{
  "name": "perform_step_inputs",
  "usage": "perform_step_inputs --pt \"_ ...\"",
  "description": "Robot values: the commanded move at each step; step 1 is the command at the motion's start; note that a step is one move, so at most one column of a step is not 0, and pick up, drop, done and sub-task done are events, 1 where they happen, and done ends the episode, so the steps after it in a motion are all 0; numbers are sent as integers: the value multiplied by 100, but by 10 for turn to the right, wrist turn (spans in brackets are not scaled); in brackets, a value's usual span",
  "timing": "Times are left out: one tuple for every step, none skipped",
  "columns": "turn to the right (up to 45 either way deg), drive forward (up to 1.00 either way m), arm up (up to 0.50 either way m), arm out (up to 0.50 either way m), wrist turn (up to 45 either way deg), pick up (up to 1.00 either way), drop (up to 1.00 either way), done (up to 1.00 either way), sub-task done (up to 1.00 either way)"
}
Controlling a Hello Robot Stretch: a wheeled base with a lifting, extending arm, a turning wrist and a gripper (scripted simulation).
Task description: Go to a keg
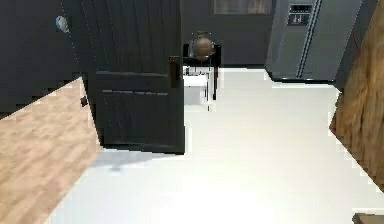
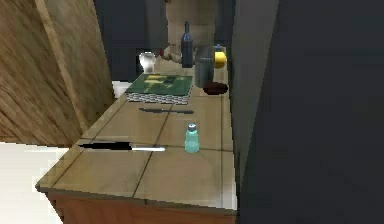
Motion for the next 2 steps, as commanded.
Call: perform_step_inputs --pt "0 50 0 0 0 0 0 0 0" --pt "450 0 0 0 0 0 0 0 0"
